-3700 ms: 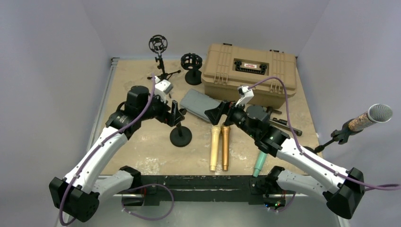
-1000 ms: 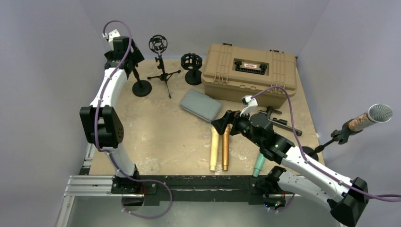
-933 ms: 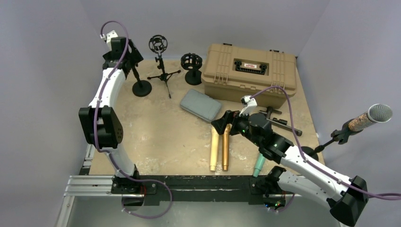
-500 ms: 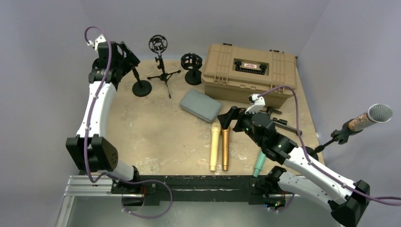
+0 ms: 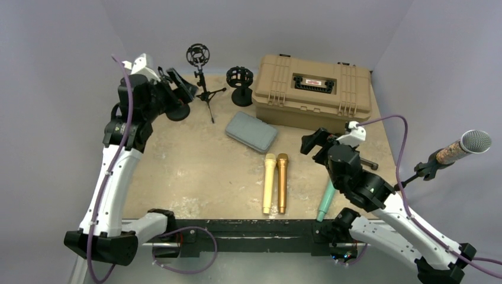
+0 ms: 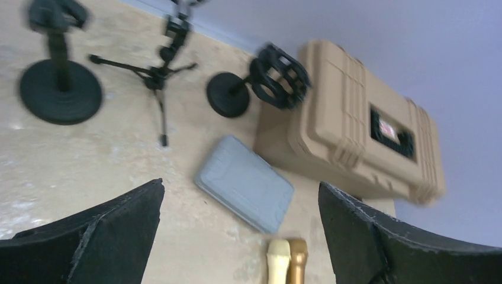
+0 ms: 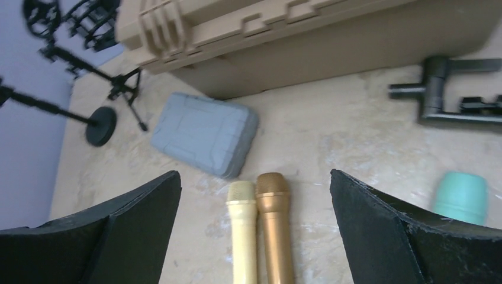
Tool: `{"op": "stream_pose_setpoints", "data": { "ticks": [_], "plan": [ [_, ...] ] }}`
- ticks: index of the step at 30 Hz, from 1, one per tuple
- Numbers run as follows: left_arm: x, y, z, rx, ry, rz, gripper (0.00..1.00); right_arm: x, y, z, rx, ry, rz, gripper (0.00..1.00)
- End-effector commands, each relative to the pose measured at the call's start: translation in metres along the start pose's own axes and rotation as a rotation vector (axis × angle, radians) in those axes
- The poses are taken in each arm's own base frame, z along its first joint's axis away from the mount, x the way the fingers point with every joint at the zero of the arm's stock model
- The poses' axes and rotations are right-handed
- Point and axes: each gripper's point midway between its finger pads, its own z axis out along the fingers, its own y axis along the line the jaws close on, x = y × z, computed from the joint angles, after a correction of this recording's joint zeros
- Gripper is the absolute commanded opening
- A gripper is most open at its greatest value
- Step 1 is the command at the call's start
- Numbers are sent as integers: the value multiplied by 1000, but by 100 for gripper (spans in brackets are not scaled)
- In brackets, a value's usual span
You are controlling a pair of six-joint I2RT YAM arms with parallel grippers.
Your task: Remove the microphone from the stand
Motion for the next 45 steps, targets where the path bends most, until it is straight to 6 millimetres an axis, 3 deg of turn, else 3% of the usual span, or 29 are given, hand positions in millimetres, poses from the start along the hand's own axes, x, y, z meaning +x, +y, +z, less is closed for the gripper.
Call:
{"op": "stream_pose_setpoints", "data": {
  "ticks": [1,7,9,14,21,24,36,45],
  "plan": [
    [31,-46,-17,232,55,186,100,-20,-57,-9,322,-105,30,96],
    [68,-55,-25,353,173,179,97,-23,-119,-35,659,-219,97,92],
    [68,-59,-32,383,169,173,97,-24,-124,-32,704,-248,57,98],
    [64,-67,-47,438,144,166,97,-17,-148,-22,833,-304,83,99],
    [65,-71,-53,469,134,162,97,-20,-216,-27,1147,-412,131,99],
    [65,-65,-47,449,132,163,97,-21,-236,-34,1232,-468,97,99],
    [74,-59,-31,438,189,85,95,-57,-278,-81,1412,-696,-36,99],
    [73,-60,-32,449,188,70,95,-68,-277,-75,1407,-737,-142,98]
  ]
}}
